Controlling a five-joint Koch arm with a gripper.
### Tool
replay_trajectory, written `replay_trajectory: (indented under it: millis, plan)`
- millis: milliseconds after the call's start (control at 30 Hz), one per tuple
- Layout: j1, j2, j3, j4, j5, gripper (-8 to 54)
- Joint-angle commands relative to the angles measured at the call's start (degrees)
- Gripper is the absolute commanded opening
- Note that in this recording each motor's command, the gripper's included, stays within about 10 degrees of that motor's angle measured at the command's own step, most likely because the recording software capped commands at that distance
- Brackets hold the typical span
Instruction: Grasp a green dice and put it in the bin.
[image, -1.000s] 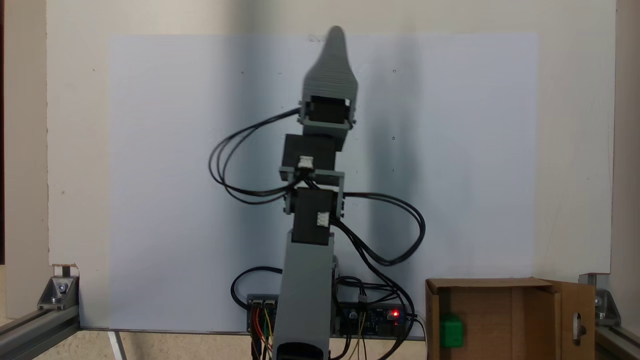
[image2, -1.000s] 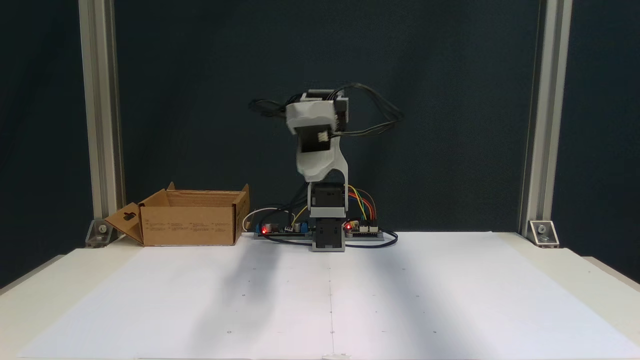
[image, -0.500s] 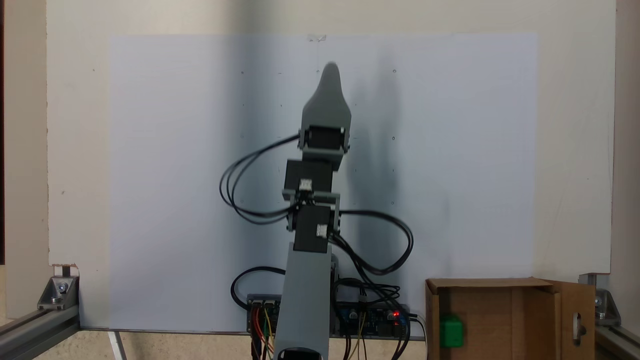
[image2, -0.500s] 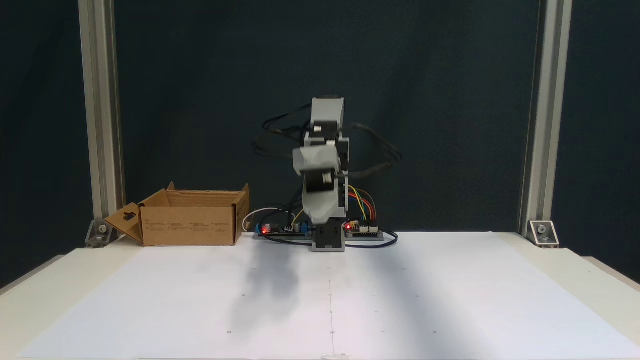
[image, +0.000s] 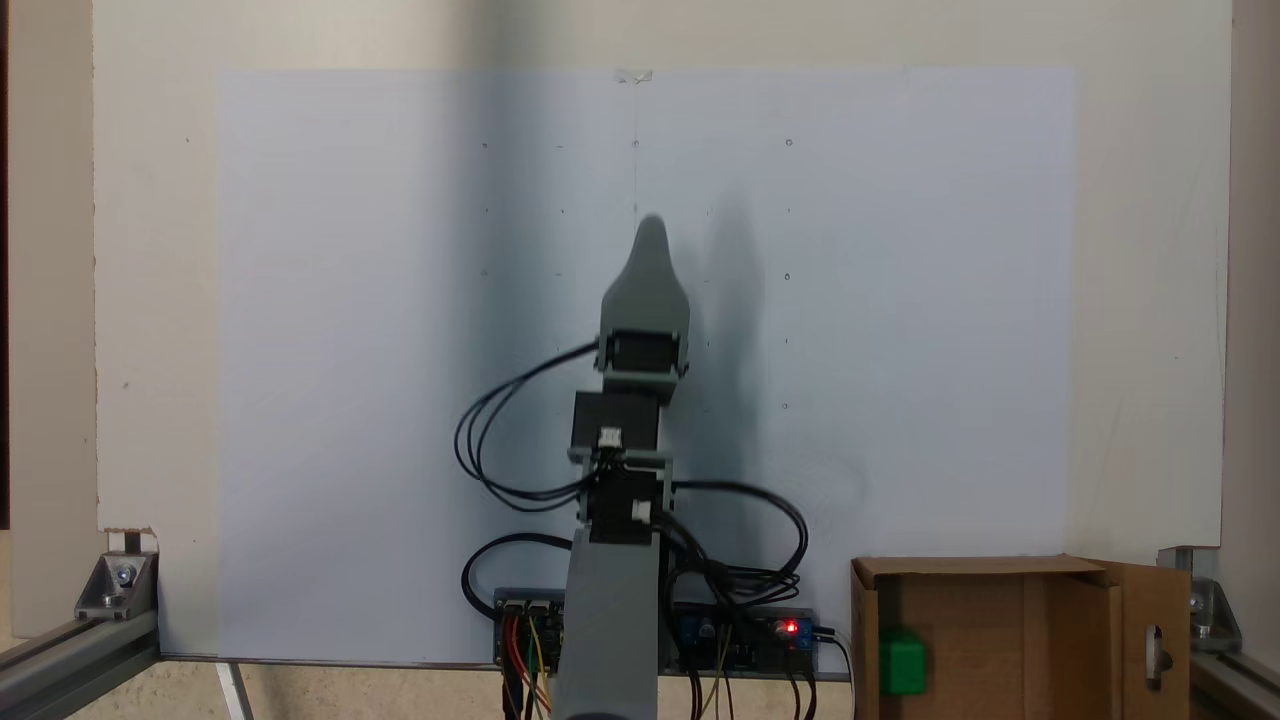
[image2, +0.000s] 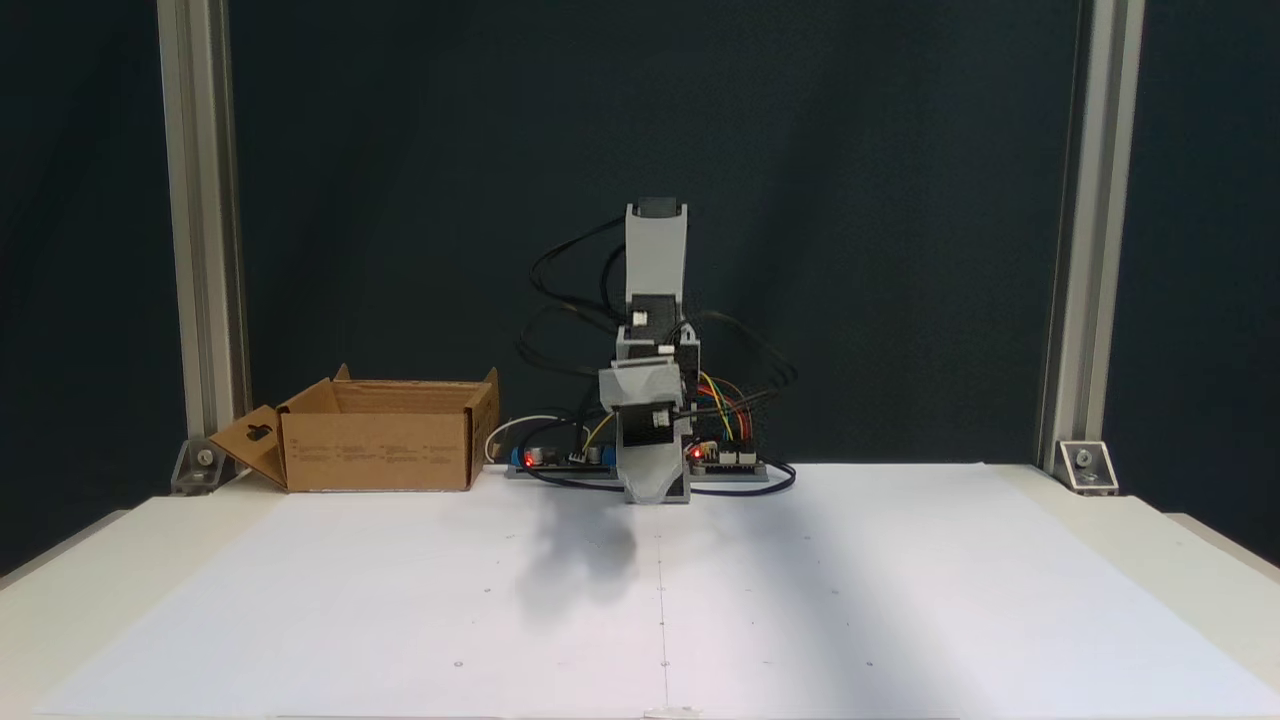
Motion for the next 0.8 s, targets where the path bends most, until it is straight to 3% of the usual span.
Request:
replay_trajectory:
  millis: [0,500,767]
  plan:
    - [0.09,2.55,1.58,-9.65,-0.97,43.2]
    - [-0.09,10.90,26.72,-30.13,-1.58,43.4]
    - [-0.70,14.77,27.05,-33.20,-1.58,45.0]
